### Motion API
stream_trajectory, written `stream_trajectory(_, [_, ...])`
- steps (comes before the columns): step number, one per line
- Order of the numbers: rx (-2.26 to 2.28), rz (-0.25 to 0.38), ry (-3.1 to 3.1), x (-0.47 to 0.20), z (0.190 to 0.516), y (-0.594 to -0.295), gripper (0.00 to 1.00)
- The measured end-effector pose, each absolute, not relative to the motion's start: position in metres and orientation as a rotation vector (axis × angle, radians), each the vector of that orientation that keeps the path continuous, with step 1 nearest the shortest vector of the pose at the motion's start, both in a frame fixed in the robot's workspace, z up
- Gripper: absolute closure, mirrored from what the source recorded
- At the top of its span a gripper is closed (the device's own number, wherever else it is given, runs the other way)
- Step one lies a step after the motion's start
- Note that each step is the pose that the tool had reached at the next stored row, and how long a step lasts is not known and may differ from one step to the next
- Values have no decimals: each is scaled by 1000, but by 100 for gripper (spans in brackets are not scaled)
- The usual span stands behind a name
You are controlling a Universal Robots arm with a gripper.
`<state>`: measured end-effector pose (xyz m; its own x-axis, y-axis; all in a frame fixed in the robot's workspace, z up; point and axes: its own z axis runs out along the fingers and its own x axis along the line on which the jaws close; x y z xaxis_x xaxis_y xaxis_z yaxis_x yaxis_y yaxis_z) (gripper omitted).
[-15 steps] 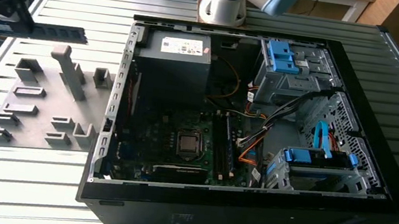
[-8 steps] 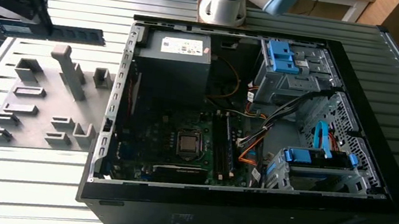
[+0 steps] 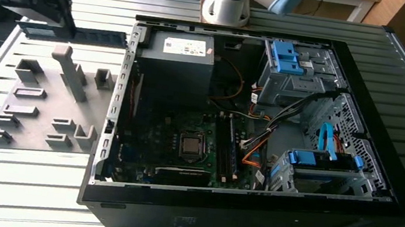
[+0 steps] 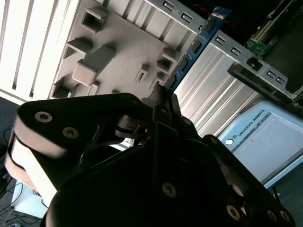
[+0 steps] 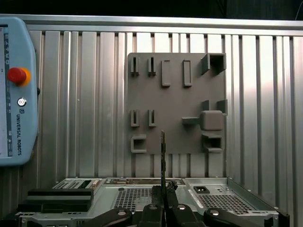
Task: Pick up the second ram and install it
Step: 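Pick up the second ram and move it above second insertion slot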
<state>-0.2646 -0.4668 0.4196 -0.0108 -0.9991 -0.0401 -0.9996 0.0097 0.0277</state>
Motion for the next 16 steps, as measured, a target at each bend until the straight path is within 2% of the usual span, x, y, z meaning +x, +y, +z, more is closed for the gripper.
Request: stream_trajectory(16, [-2203,75,2226,-215,420,-467,86])
